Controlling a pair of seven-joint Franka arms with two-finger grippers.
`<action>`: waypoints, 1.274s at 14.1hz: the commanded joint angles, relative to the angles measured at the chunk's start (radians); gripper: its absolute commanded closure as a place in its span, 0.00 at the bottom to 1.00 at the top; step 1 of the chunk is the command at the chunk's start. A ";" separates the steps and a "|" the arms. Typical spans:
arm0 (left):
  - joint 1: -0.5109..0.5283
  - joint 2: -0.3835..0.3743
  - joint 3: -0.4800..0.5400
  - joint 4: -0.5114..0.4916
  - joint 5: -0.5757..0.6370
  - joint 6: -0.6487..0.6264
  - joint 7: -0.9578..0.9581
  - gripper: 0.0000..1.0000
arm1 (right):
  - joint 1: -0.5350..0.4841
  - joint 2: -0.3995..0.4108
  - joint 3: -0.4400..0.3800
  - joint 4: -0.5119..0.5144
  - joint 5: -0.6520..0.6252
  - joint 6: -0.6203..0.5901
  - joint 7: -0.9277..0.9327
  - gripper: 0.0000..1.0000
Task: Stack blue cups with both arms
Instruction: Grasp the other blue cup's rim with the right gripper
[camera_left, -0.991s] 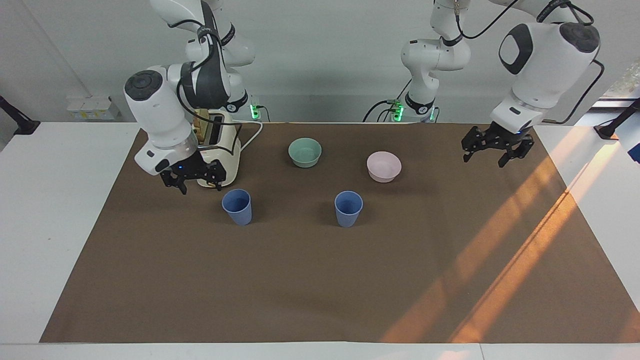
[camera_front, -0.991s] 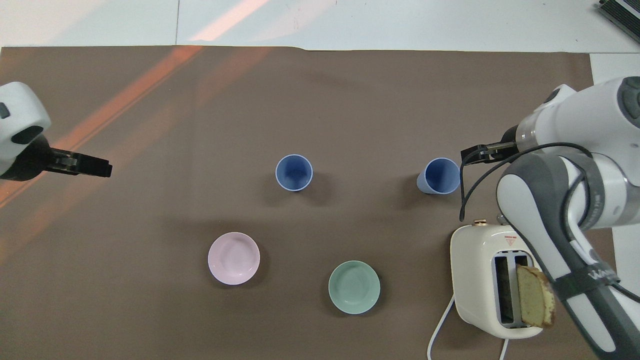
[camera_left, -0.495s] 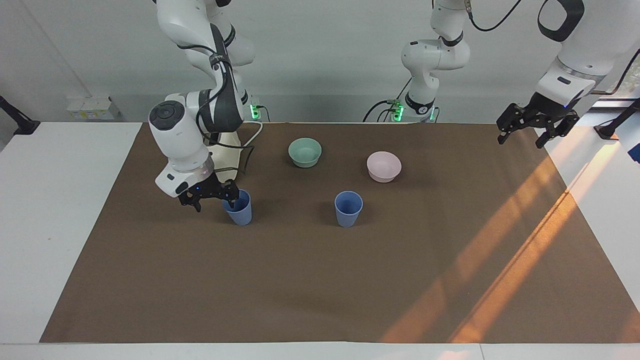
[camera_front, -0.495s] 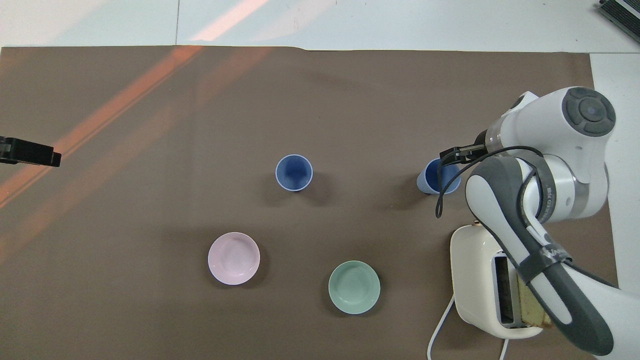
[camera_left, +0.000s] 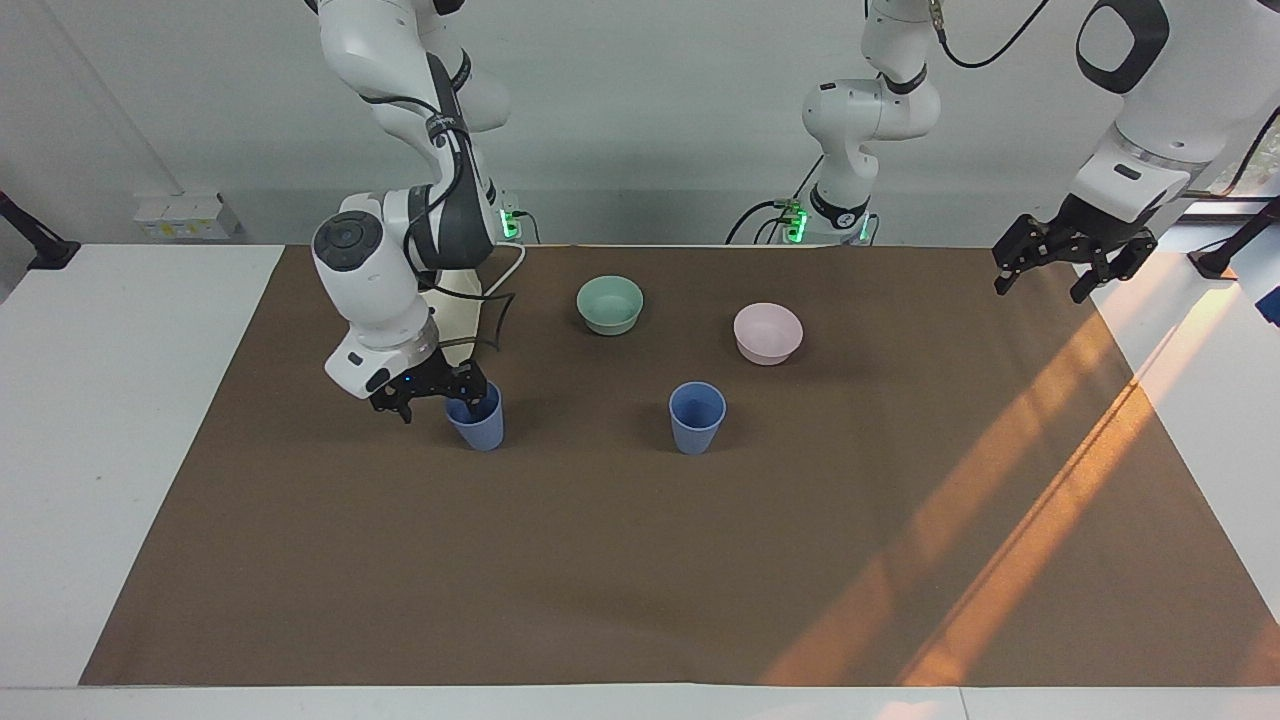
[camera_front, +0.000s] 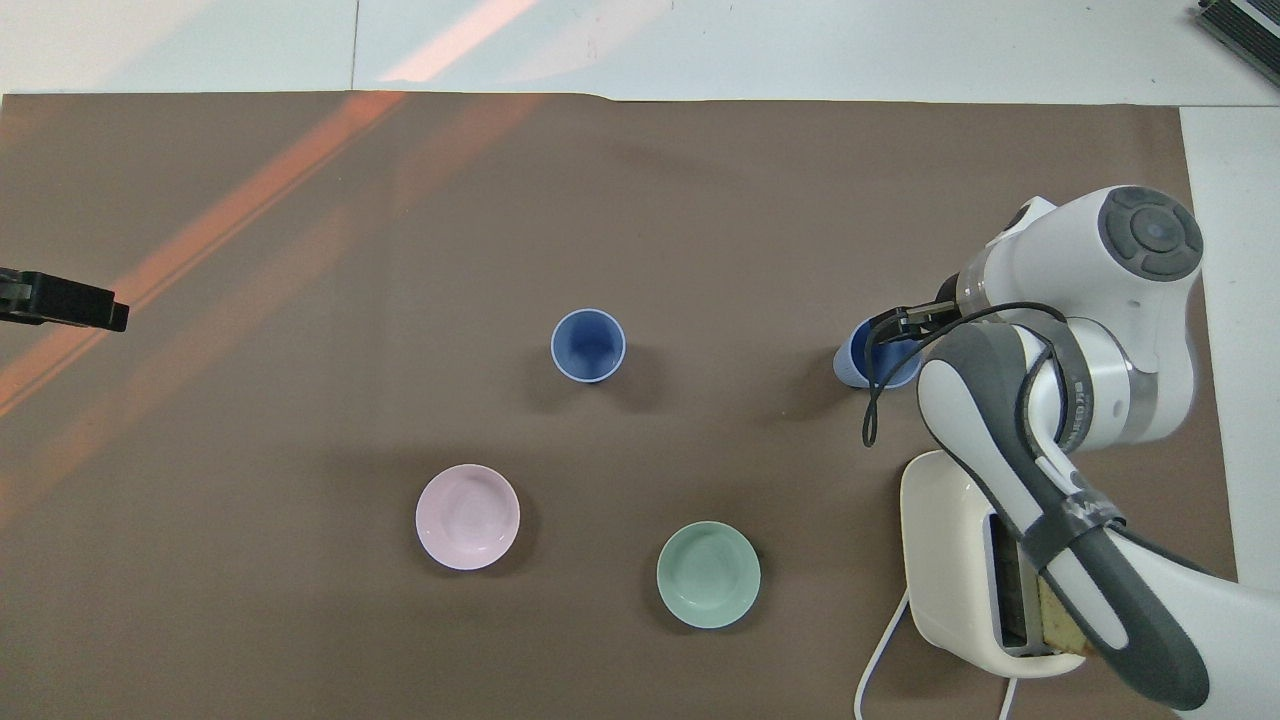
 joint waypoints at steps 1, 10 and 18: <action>0.016 0.013 -0.012 0.030 0.014 -0.029 0.002 0.00 | 0.004 -0.003 0.003 -0.022 0.014 0.026 -0.001 0.11; -0.001 0.013 -0.020 0.030 0.013 -0.030 0.001 0.00 | 0.010 0.000 0.004 -0.008 0.014 0.021 0.000 1.00; 0.004 -0.012 -0.013 0.033 0.013 -0.030 0.002 0.00 | 0.061 0.047 0.049 0.355 0.100 -0.189 0.144 1.00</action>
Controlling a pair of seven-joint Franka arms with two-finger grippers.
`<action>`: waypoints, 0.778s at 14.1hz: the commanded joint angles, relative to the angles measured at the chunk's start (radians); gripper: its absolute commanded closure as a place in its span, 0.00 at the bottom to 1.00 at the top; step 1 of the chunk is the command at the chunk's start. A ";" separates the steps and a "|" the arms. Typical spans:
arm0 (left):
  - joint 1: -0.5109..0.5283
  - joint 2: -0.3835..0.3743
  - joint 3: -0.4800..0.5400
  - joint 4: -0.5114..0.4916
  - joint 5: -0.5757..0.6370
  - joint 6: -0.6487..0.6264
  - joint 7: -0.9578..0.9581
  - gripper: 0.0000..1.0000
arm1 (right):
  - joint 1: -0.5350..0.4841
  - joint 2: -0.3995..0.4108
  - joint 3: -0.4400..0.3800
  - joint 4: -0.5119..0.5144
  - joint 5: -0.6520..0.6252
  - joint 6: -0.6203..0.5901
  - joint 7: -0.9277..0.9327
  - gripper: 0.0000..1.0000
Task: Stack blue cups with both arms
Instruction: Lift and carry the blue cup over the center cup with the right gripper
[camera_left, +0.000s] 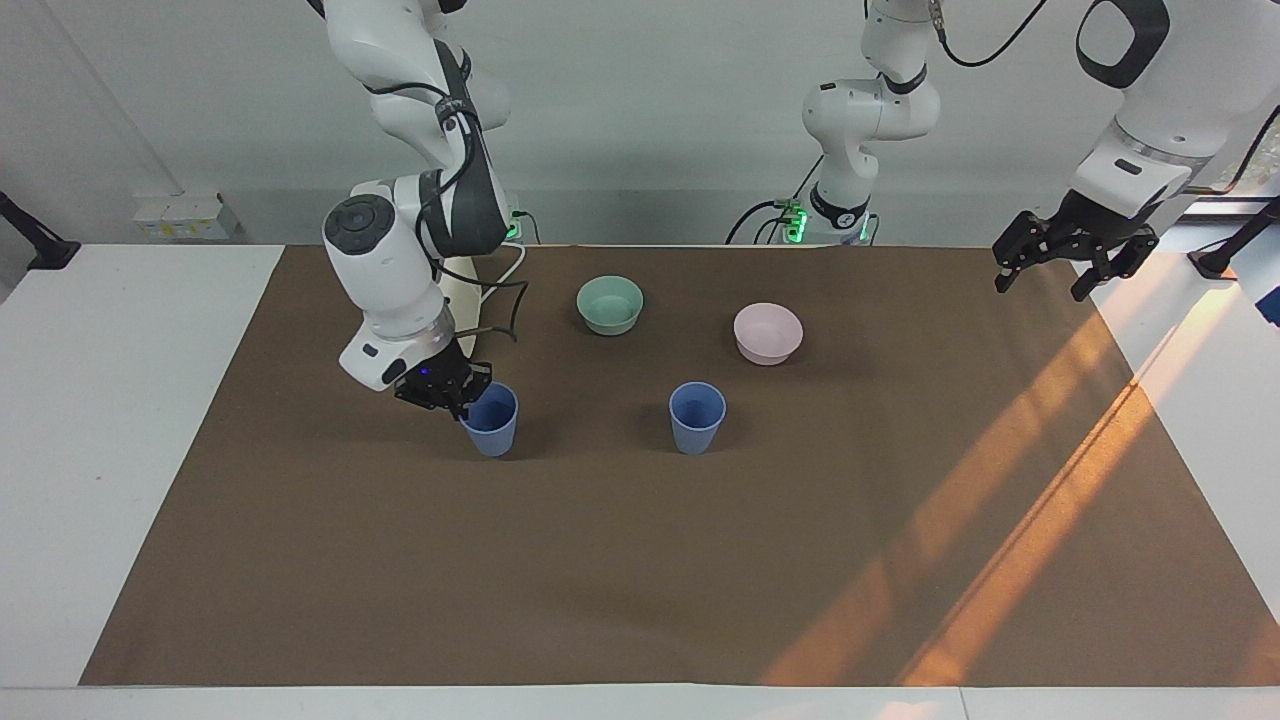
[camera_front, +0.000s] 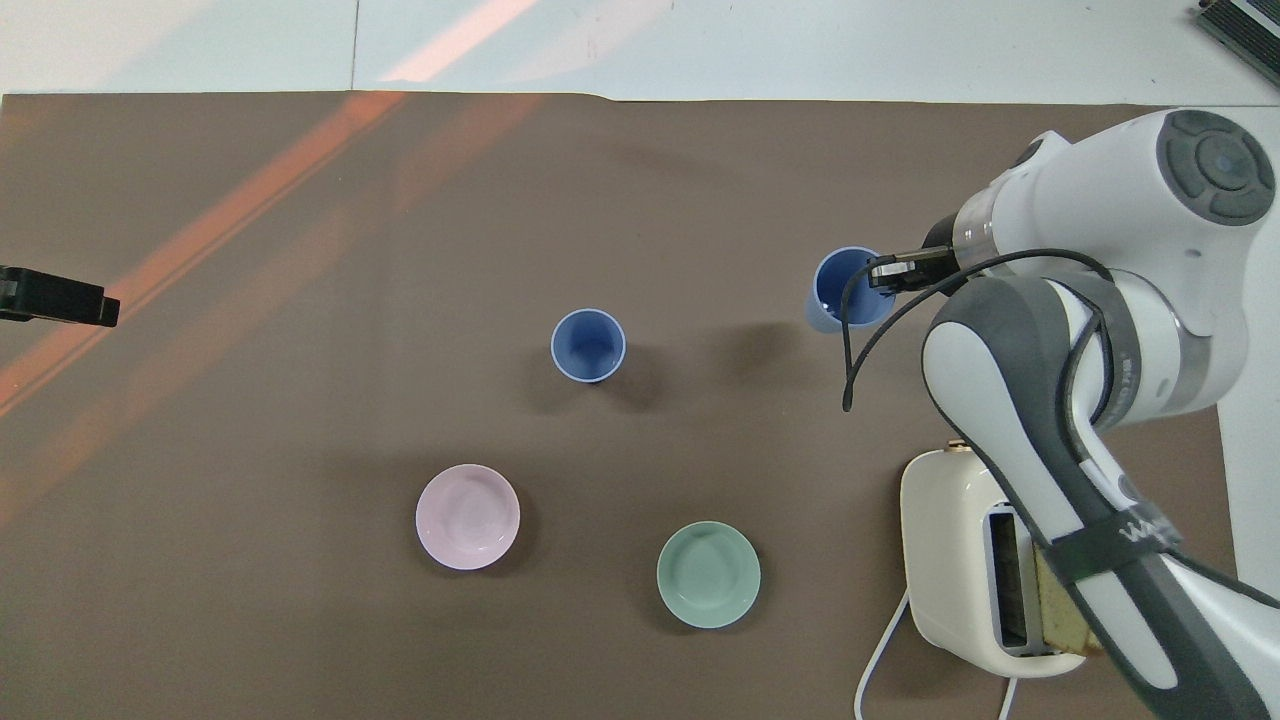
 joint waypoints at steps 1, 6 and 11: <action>0.002 -0.002 -0.004 0.016 0.013 -0.027 0.002 0.00 | 0.035 0.084 0.006 0.169 0.011 -0.090 0.097 1.00; 0.010 -0.002 -0.004 0.016 0.013 -0.027 0.002 0.00 | 0.173 0.170 0.003 0.359 0.007 -0.146 0.349 1.00; 0.010 -0.002 -0.004 0.016 0.013 -0.027 0.002 0.00 | 0.273 0.160 0.009 0.361 0.006 -0.184 0.487 1.00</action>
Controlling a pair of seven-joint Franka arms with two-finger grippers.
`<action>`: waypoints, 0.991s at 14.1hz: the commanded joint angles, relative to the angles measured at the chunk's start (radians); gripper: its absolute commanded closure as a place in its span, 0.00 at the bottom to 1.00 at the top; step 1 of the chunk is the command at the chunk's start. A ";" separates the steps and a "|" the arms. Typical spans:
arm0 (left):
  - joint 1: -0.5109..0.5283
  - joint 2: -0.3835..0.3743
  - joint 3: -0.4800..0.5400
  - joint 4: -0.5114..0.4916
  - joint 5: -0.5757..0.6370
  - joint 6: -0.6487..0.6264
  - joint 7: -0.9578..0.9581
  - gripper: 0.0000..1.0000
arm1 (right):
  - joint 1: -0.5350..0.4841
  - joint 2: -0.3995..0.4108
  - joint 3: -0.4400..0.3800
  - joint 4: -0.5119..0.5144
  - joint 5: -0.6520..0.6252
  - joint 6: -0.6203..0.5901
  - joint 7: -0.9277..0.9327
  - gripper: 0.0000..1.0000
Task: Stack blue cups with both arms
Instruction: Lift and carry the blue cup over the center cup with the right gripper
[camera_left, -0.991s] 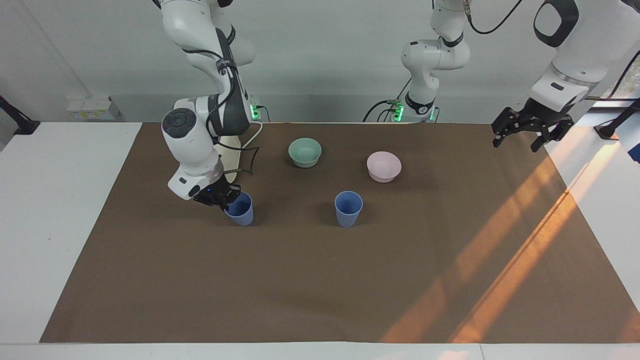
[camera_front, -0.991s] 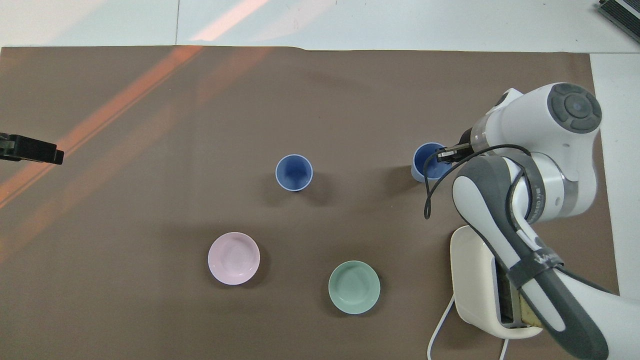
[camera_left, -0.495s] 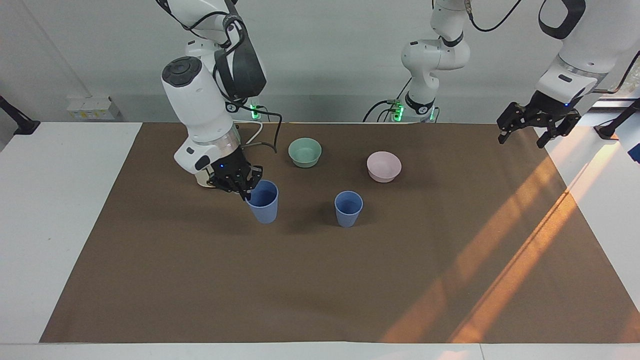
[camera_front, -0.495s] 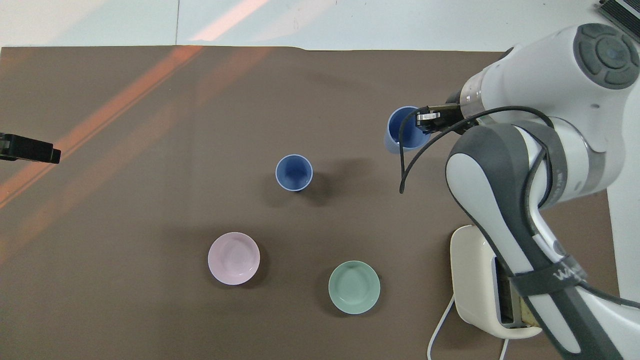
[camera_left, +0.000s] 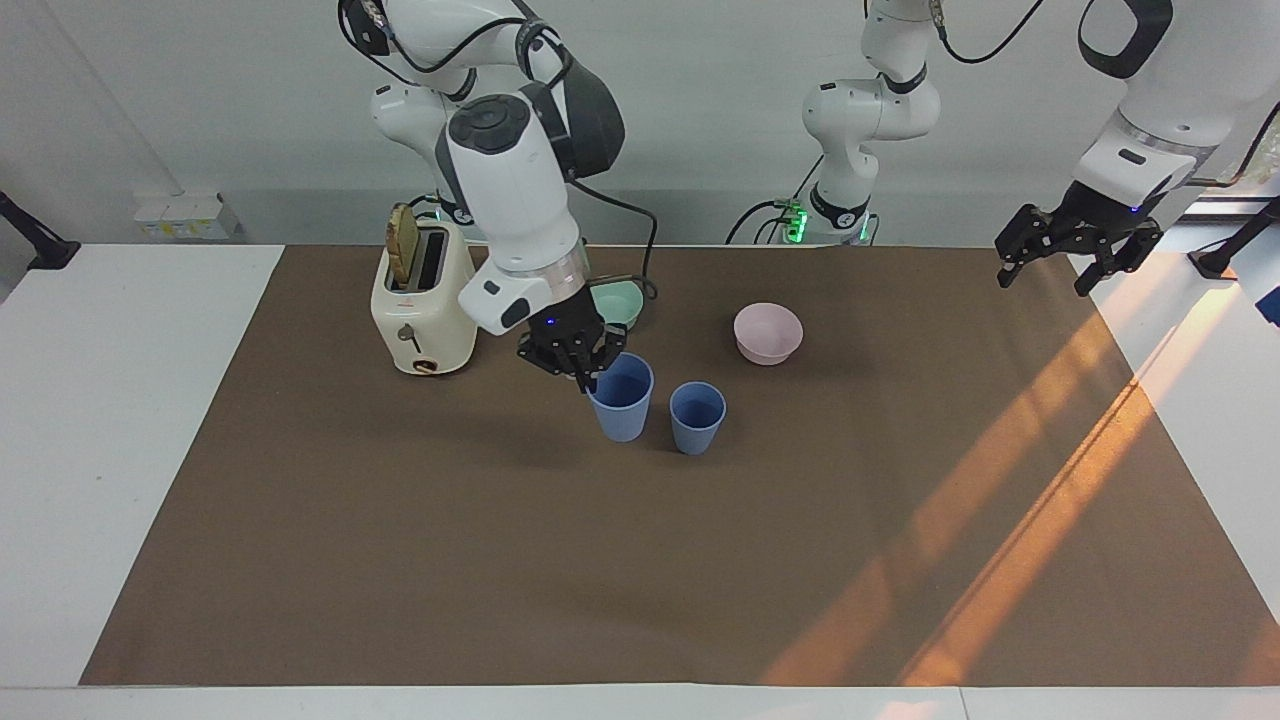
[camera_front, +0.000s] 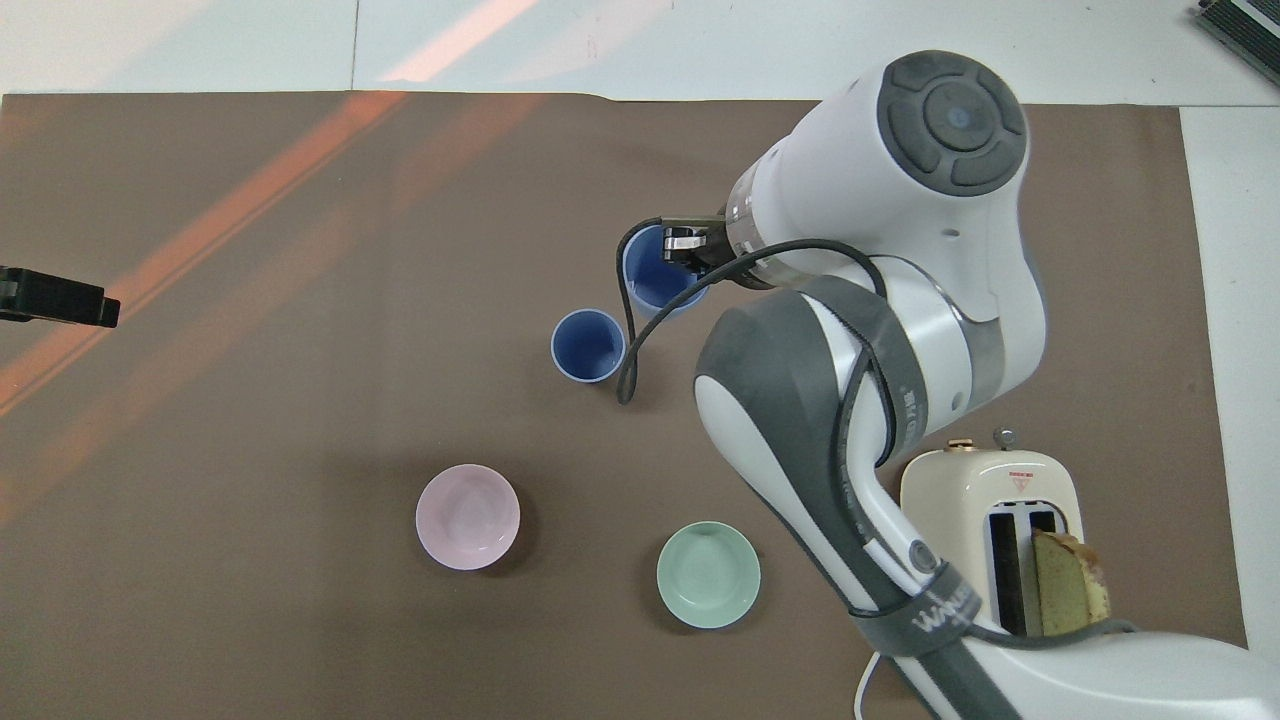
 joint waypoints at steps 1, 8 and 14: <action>0.009 -0.002 -0.005 0.016 0.013 -0.026 0.002 0.00 | 0.021 0.006 0.008 0.031 0.010 -0.051 0.057 1.00; 0.009 -0.003 -0.005 0.014 0.013 -0.030 0.001 0.00 | 0.080 0.017 0.014 0.005 0.004 0.021 0.069 1.00; 0.008 -0.005 -0.005 0.014 0.013 -0.035 -0.002 0.00 | 0.086 0.022 0.014 -0.076 -0.016 0.107 0.070 1.00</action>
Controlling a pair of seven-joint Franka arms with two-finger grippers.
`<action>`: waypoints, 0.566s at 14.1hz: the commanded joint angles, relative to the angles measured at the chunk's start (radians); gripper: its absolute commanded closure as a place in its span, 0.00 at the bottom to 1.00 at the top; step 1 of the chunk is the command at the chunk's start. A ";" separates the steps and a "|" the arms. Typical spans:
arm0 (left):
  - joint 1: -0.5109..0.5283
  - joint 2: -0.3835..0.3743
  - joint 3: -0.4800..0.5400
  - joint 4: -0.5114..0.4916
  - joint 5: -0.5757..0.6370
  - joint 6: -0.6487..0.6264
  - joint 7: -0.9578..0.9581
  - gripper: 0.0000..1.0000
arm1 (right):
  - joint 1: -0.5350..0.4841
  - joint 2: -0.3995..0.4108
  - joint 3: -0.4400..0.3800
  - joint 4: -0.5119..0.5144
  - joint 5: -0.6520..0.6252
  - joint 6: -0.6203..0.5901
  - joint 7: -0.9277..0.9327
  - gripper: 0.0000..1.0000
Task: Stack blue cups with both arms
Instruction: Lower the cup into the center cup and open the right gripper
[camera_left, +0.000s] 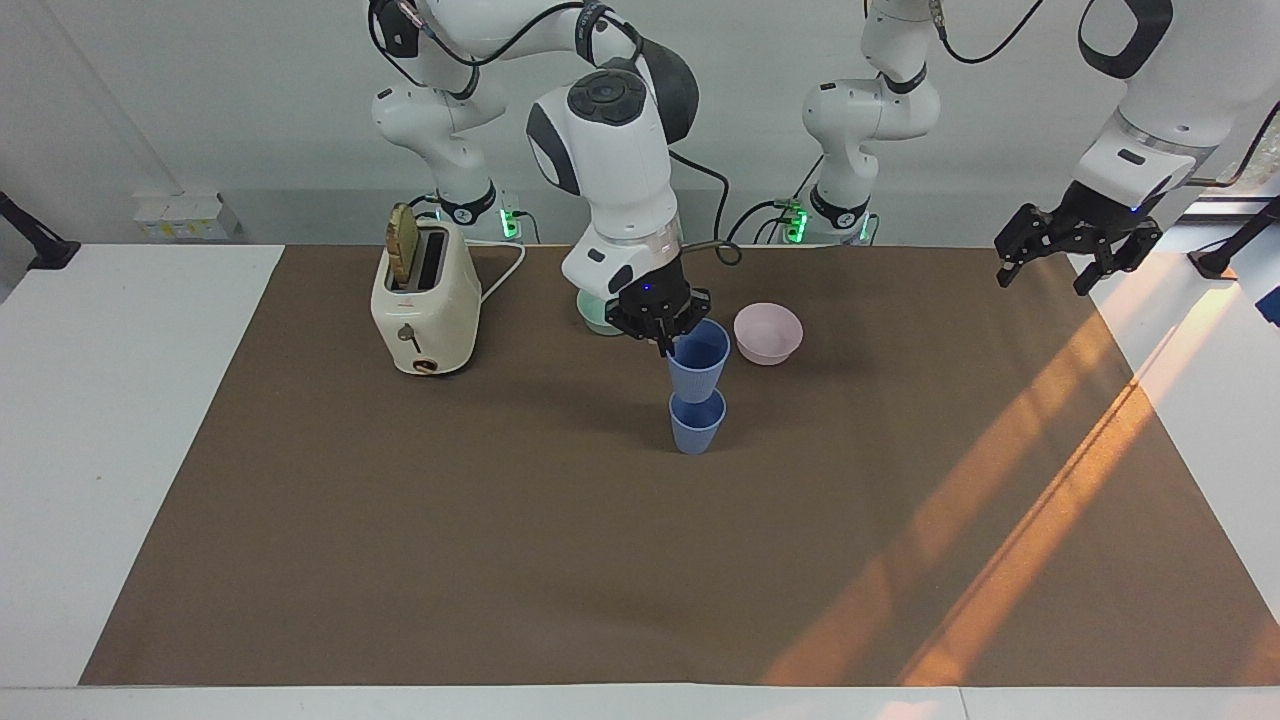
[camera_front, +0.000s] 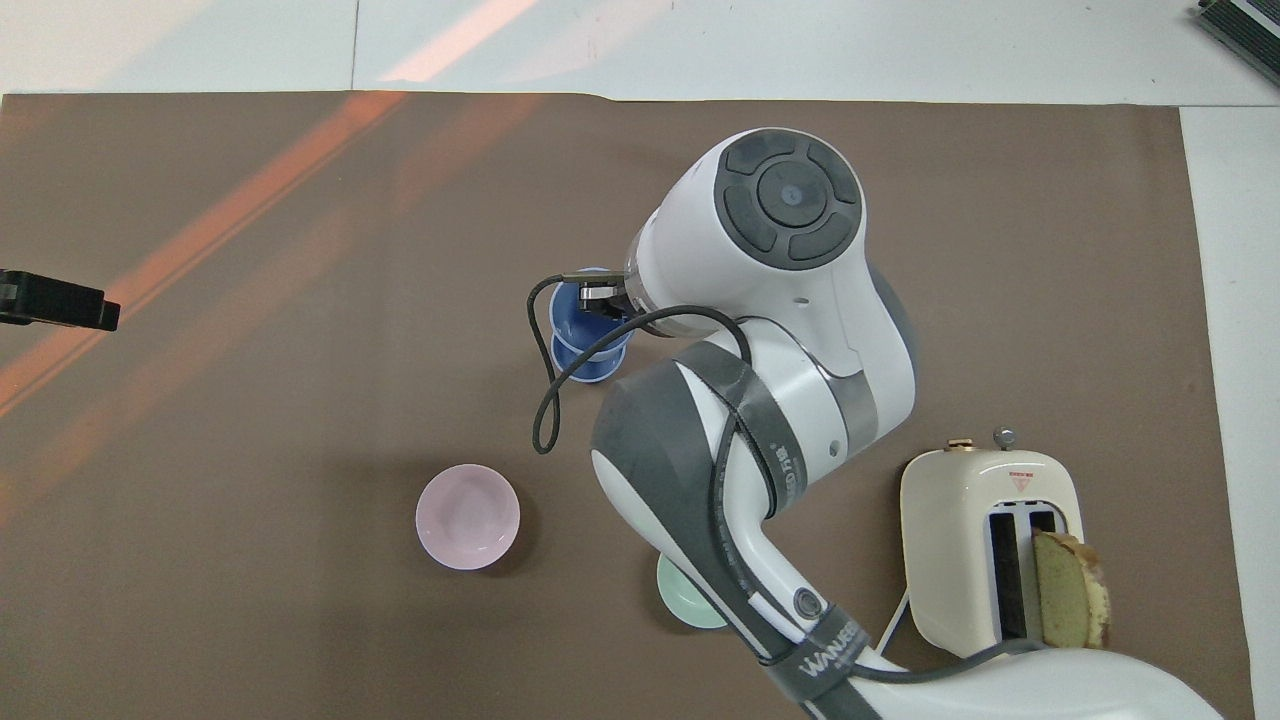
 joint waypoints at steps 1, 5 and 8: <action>0.008 -0.004 -0.005 0.013 0.013 -0.024 -0.002 0.00 | -0.001 -0.005 0.004 -0.040 -0.012 0.044 0.018 1.00; 0.008 -0.004 -0.005 0.014 0.013 -0.026 -0.002 0.00 | 0.005 0.014 0.004 -0.054 -0.012 0.078 0.019 1.00; 0.006 -0.004 -0.005 0.014 0.013 -0.027 -0.002 0.00 | 0.007 0.023 0.004 -0.062 -0.012 0.094 0.018 1.00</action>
